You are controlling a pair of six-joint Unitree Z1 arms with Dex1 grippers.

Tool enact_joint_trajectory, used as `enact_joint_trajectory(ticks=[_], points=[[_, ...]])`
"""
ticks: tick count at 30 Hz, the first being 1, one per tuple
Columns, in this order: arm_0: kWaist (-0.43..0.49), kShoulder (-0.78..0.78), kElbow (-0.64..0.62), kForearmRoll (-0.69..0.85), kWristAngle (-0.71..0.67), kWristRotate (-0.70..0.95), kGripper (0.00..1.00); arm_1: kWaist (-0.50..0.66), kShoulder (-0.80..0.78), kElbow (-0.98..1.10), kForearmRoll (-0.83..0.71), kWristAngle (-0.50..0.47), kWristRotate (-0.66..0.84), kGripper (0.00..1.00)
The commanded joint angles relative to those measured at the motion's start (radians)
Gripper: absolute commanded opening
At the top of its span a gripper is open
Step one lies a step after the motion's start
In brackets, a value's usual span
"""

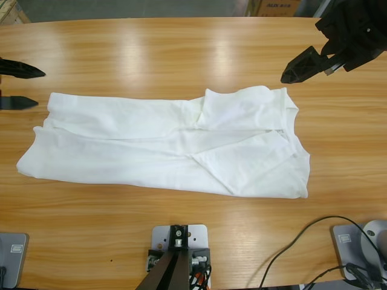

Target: Fold clothes

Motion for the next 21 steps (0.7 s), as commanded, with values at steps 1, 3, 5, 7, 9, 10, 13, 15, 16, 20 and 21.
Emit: enact_joint_trajectory(ticks=[1, 3, 5, 7, 9, 10, 13, 15, 16, 20, 21], points=[[0.016, 0.083, 0.048, -0.014, 0.030, 0.012, 0.872, -0.012, -0.005, 0.027, 0.008, 0.022, 0.006, 0.936], [0.031, 0.070, 0.062, -0.014, 0.061, 0.008, 0.872, -0.012, -0.012, 0.041, 0.006, 0.022, 0.006, 0.936], [0.036, 0.075, 0.074, -0.014, 0.078, 0.009, 0.872, -0.012, -0.015, 0.049, 0.005, 0.021, 0.006, 0.936], [0.031, 0.111, 0.078, -0.015, 0.081, 0.010, 0.872, -0.012, -0.018, 0.052, 0.004, 0.021, 0.006, 0.936], [0.020, 0.146, 0.087, -0.030, 0.078, 0.011, 0.872, -0.012, -0.018, 0.053, 0.004, 0.021, 0.006, 0.936], [0.015, 0.154, 0.096, -0.049, 0.078, 0.011, 0.872, -0.012, -0.019, 0.054, 0.004, 0.021, 0.006, 0.936], [-0.023, 0.183, 0.101, -0.118, 0.035, 0.016, 0.872, -0.012, -0.024, 0.063, 0.004, 0.022, 0.006, 0.936], [-0.044, 0.214, 0.102, -0.164, 0.011, 0.009, 0.872, -0.012, -0.027, 0.070, 0.004, 0.021, 0.006, 0.936], [-0.044, 0.230, 0.105, -0.181, 0.010, 0.006, 0.872, -0.012, -0.031, 0.073, 0.004, 0.021, 0.006, 0.936], [-0.046, 0.293, 0.111, -0.225, -0.002, 0.005, 0.872, -0.012, -0.053, 0.082, 0.008, 0.021, 0.006, 0.936], [-0.046, 0.304, 0.114, -0.230, -0.003, 0.006, 0.872, -0.012, -0.060, 0.086, 0.008, 0.019, 0.006, 0.936]])
